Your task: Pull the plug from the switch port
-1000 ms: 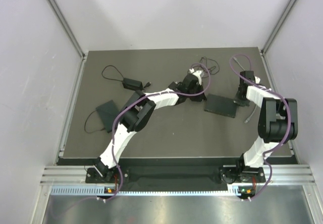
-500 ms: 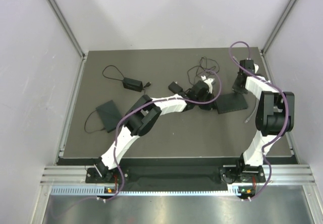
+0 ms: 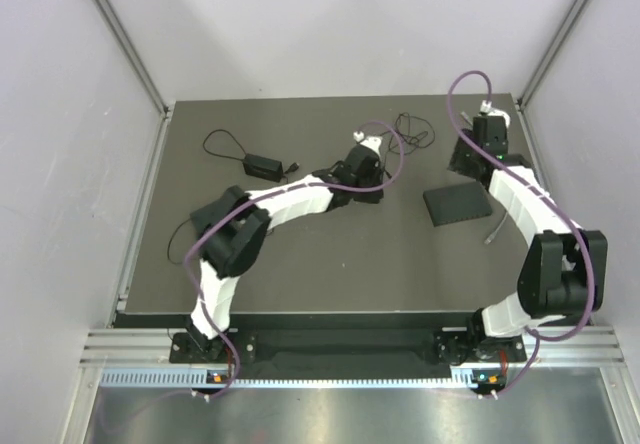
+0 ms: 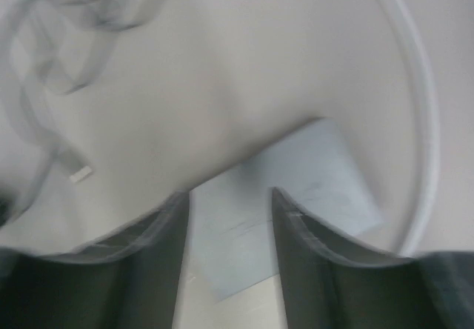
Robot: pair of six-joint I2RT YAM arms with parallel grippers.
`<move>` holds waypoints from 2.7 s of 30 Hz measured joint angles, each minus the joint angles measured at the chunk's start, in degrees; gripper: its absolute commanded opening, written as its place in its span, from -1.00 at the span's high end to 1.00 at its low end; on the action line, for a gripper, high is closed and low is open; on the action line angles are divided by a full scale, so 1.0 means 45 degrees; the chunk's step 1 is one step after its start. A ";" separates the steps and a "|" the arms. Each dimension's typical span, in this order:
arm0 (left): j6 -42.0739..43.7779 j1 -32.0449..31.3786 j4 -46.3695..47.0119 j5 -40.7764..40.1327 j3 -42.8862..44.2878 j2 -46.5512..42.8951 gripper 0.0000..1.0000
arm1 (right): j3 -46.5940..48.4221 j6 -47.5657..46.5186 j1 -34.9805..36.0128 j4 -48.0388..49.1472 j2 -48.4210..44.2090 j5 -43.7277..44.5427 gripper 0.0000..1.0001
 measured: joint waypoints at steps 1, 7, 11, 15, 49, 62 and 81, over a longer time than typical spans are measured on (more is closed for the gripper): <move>0.0053 0.0039 -0.0180 -0.0277 -0.0389 -0.0612 0.30 | -0.0087 -0.0015 0.0311 0.0073 -0.0277 -0.0228 -0.07; 0.0141 -0.0053 -0.1477 -0.1763 -0.2278 -0.4779 0.18 | -0.0301 -0.0306 0.3133 0.0525 -0.0622 -0.1433 -0.52; -0.0049 -0.0010 -0.2657 -0.2968 -0.3376 -0.7480 0.13 | -0.0714 -0.0267 0.4930 0.1001 -0.0617 -0.2526 -0.86; -0.0525 0.0180 -0.4119 -0.4420 -0.4255 -0.9918 0.08 | -0.0782 -0.0083 0.6577 0.1656 -0.0185 -0.3521 -0.99; -0.2754 1.3498 -0.6324 -0.2487 -0.9607 -1.0380 0.95 | -0.1962 0.1073 0.9874 0.4425 0.0180 -0.6037 -0.78; -0.3886 1.3158 -0.4658 -0.1049 -1.0098 -0.8922 1.00 | -0.2608 0.0850 0.9874 0.4454 -0.0267 -0.5935 -0.80; -0.3721 0.9889 -0.3410 -0.0476 -0.9345 -0.8063 0.99 | 0.1579 0.0403 0.9884 0.3740 0.3560 -0.5770 -0.79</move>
